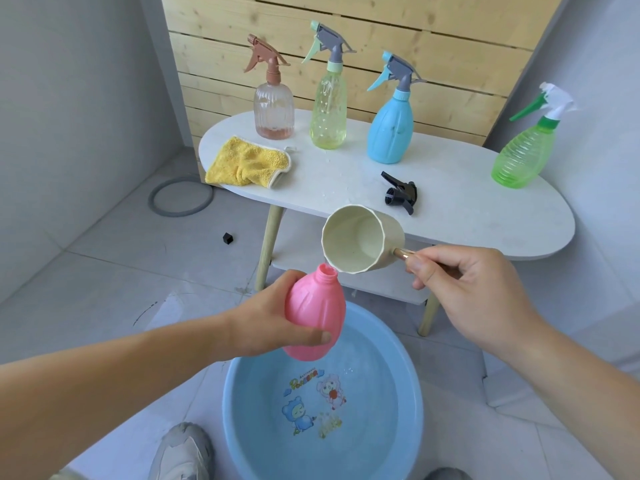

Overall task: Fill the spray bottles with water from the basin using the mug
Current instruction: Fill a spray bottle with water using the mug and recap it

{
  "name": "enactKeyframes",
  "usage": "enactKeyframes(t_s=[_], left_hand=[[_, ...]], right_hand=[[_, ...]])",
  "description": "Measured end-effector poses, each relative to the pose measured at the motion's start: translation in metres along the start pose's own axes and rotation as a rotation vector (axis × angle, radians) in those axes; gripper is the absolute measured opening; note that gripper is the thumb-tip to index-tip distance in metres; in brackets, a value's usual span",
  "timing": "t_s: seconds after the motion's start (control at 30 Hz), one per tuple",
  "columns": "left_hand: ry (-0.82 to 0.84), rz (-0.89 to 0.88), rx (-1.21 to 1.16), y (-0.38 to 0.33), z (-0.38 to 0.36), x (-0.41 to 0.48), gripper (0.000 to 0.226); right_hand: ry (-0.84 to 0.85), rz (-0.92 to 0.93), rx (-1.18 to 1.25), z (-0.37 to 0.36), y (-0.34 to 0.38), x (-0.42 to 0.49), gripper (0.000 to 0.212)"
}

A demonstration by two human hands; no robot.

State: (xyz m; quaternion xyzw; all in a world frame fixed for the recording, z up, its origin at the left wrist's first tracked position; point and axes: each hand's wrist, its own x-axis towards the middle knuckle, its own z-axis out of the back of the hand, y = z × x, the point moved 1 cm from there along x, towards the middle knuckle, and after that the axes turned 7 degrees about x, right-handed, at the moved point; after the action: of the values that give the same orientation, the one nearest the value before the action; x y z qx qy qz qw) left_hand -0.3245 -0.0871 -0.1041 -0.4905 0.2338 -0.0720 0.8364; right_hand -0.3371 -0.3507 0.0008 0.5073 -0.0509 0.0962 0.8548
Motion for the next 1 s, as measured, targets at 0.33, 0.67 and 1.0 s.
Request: enactKeyframes(t_s=[0.33,0.67,1.0], left_hand=[[0.013,-0.018,0.005,0.001,-0.002,0.002,0.1],[0.017,-0.018,-0.003,0.0,-0.004,0.004,0.099],[0.02,-0.021,-0.009,0.001,-0.004,0.005,0.097]], right_hand=[[-0.012,0.081,-0.031,0.001,0.008,-0.001,0.027],[-0.01,0.147,-0.042,0.003,0.002,0.001,0.023],[-0.017,0.186,-0.065,0.003,-0.002,0.003,0.019]])
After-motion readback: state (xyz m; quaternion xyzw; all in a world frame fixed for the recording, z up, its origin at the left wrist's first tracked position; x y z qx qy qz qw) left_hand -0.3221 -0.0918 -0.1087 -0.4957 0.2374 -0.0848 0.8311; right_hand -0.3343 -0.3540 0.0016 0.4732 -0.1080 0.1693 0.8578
